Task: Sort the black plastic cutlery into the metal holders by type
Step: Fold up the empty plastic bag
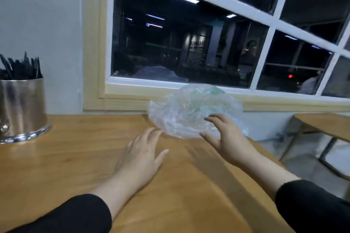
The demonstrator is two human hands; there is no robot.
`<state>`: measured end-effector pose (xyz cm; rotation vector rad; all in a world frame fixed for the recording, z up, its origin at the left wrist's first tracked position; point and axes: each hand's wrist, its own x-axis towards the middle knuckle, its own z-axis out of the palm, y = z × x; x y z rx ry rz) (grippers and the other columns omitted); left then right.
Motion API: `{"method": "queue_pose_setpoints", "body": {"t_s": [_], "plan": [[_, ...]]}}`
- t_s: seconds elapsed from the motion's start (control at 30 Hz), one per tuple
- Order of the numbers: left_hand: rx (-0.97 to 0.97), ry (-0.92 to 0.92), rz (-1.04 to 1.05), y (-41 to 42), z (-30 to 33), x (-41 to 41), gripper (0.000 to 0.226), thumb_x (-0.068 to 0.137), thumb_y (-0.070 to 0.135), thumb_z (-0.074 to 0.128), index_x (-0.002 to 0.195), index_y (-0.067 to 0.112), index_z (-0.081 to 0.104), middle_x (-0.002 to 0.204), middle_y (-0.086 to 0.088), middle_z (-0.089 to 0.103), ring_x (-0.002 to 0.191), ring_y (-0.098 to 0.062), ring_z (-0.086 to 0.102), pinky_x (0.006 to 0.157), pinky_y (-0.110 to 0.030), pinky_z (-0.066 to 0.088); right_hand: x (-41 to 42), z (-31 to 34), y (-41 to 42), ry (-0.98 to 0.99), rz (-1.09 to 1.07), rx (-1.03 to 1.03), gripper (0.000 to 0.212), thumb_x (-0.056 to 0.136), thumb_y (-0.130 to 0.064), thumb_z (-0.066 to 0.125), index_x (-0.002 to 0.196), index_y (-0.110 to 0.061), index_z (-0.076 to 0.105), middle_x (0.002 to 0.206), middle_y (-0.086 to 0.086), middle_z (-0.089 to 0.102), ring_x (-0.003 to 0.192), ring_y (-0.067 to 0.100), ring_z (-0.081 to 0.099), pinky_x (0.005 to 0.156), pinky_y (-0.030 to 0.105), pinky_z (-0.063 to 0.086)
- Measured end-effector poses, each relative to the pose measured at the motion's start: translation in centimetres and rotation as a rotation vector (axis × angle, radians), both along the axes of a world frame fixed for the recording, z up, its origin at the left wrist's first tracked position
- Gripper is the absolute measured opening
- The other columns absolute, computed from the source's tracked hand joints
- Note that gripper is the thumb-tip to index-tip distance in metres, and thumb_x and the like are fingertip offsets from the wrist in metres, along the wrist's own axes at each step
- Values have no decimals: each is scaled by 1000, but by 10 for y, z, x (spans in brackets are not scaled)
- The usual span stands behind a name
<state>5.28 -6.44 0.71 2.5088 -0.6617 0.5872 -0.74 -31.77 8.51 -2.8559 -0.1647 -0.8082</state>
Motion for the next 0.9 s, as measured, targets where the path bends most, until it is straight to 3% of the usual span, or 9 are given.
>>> {"method": "queue_pose_setpoints", "body": {"t_s": [0.13, 0.33, 0.47, 0.57, 0.67, 0.73, 0.83, 0.9], "plan": [[-88, 109, 52, -36, 7, 10, 90, 93, 67, 54, 162, 32, 8, 170, 2, 11, 154, -22, 20, 124, -42, 24, 2, 3, -55, 63, -82, 48, 76, 89, -62, 62, 152, -26, 39, 159, 0, 32, 146, 19, 30, 118, 39, 29], [-94, 130, 168, -83, 15, 56, 116, 78, 80, 61, 162, 35, -5, 172, 3, -5, 158, -25, 4, 124, -51, 14, 45, -17, -110, 124, -90, 71, 98, 77, -72, 66, 156, -31, 26, 165, 5, 19, 151, 25, 19, 119, 53, 27], [-164, 166, 234, -103, 19, 103, 126, 72, 84, 64, 162, 31, -6, 173, 1, -1, 158, -24, 5, 125, -54, 15, 95, -26, -138, 202, -99, 78, 113, 66, -85, 61, 158, -39, 13, 168, 3, 11, 153, 25, 14, 120, 56, 25], [-119, 268, 222, -114, 14, 137, 127, 68, 90, 60, 164, 27, 7, 172, -1, 6, 159, -24, 6, 125, -56, 16, 129, -32, -152, 376, -110, 117, 124, 55, -96, 52, 158, -41, 10, 168, -4, 7, 154, 21, 13, 120, 58, 21], [-70, 349, 48, -133, 10, 153, 133, 55, 100, 50, 162, 27, 24, 171, -4, 13, 157, -23, 14, 126, -48, 18, 144, -51, -152, 529, -39, 119, 103, 73, -85, 57, 157, -34, 24, 164, -4, 27, 148, 21, 30, 119, 46, 29], [-72, 360, -76, -151, 5, 156, 125, 51, 103, 50, 158, 43, 25, 170, 3, 19, 156, -19, 21, 126, -46, 21, 145, -62, -146, 466, -39, 56, 74, 85, -71, 59, 145, -31, 45, 145, -2, 50, 131, 20, 48, 108, 39, 41], [-22, 358, -164, -183, -1, 147, 123, 47, 108, 48, 153, 51, 25, 162, 16, 37, 149, -13, 35, 120, -49, 31, 141, -66, -136, 320, 52, 168, 22, 90, -47, 64, 94, -26, 62, 92, -9, 64, 84, 11, 58, 69, 23, 43], [19, 347, -179, -201, 0, 135, 102, 63, 97, 51, 151, 49, 35, 153, 18, 49, 143, -11, 42, 118, -44, 33, 136, -68, -134, 279, 143, 265, 17, 89, -28, 65, 75, -30, 57, 76, -11, 63, 74, 4, 58, 64, 20, 39]]}}
